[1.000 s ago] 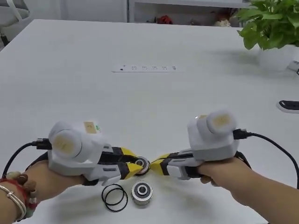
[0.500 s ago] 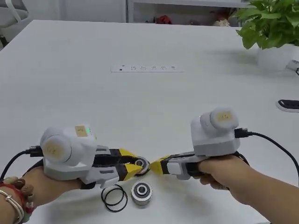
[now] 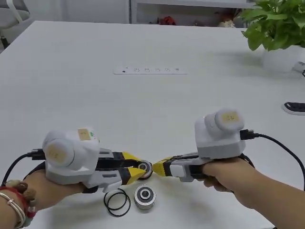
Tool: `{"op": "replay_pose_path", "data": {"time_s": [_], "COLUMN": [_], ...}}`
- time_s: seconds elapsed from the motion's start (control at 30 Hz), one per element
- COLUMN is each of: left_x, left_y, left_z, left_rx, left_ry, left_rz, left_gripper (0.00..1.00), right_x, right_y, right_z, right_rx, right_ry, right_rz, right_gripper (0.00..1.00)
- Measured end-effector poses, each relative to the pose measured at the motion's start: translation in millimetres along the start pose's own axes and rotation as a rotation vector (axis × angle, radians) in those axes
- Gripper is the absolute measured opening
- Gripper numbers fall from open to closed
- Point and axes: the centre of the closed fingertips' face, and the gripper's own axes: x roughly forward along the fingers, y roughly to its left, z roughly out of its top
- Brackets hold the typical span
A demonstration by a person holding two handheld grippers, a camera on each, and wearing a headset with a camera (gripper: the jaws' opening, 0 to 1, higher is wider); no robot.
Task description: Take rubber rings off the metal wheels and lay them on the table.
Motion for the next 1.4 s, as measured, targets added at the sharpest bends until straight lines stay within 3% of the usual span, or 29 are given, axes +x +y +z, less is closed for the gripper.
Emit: {"op": "replay_pose_path", "data": {"time_s": [0.97, 1.2, 1.27, 1.4], "left_x": [0.0, -0.1, -0.1, 0.3], "left_y": [0.2, 0.0, 0.0, -0.2], "left_z": [0.5, 0.5, 0.6, 0.8], "left_rx": [-0.001, -0.008, -0.008, -0.009], "left_ry": [-0.001, -0.003, -0.003, -0.001], "left_rz": [0.010, 0.009, 0.009, 0.012], "left_gripper": [0.13, 0.13, 0.13, 0.13], "right_x": [0.8, 1.2, 1.2, -0.4], "right_y": [9.2, 14.5, 23.4, 21.0], "right_z": [4.8, 6.1, 14.8, 16.8], "right_rx": [-0.029, -0.033, -0.030, -0.059], "right_ry": [-0.007, -0.013, -0.060, -0.056], "right_rz": [0.015, 0.041, 0.087, 0.053], "right_gripper": [0.00, 0.00, 0.00, 0.00]}}
